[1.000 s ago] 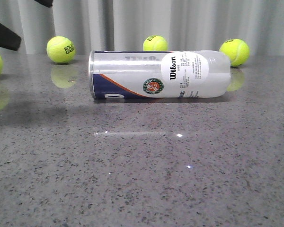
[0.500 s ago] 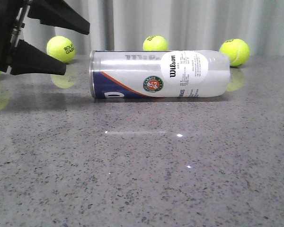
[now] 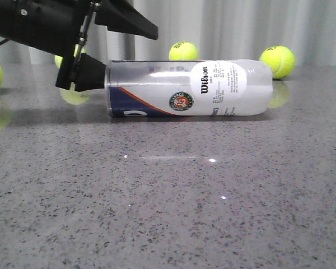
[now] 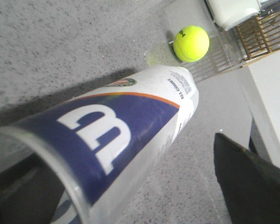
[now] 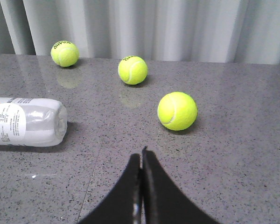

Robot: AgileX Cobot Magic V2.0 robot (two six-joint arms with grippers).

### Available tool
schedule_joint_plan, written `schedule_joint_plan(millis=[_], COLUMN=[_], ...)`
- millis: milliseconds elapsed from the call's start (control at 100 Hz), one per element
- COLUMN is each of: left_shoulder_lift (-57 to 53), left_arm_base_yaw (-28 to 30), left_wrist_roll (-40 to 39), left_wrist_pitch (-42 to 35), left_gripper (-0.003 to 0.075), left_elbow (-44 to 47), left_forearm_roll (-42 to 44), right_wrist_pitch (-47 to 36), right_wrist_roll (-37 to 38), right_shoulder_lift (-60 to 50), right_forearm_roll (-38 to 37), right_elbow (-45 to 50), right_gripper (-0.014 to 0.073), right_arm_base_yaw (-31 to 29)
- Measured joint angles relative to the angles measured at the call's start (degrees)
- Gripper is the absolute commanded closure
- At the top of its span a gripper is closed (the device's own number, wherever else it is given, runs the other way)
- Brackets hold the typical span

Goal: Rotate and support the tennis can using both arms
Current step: 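Move the left gripper down to the can's open end and grasp it, then lift the can's end with the left gripper, tilting it upright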

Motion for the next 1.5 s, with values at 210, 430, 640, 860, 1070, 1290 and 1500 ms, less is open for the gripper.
schedule_joint_plan(millis=[210, 430, 640, 860, 1070, 1290, 1500], left_shoulder_lift=[1.56, 1.49, -2.96, -14.49, -24.89, -32.53, -35.82], left_arm_base_yaw=[-0.63, -0.63, 0.49, 1.43, 1.43, 1.43, 1.43], left_wrist_roll=[0.0, 0.0, 0.1, -5.06, -17.44, -26.37, -32.46], left_wrist_pitch=[0.13, 3.87, 4.49, 4.71, 10.38, 13.32, 14.01], left_gripper=[0.0584, 0.0741, 0.0741, 0.0741, 0.0741, 0.0741, 0.0741], left_elbow=[-0.16, -0.48, -0.51, -4.85, -12.77, -15.65, -15.65], left_forearm_roll=[-2.27, -5.24, -2.45, 15.43, 38.48, 55.9, 69.87], right_wrist_pitch=[0.0, 0.0, 0.0, 0.0, 0.0, 0.0, 0.0], right_wrist_roll=[0.0, 0.0, 0.0, 0.0, 0.0, 0.0, 0.0], right_shoulder_lift=[0.0, 0.0, 0.0, 0.0, 0.0, 0.0, 0.0], right_forearm_roll=[0.0, 0.0, 0.0, 0.0, 0.0, 0.0, 0.0], right_elbow=[0.0, 0.0, 0.0, 0.0, 0.0, 0.0, 0.0], right_gripper=[0.0664, 0.0664, 0.0664, 0.0664, 0.0664, 0.0664, 0.0664], right_arm_base_yaw=[0.0, 0.0, 0.0, 0.0, 0.0, 0.0, 0.0])
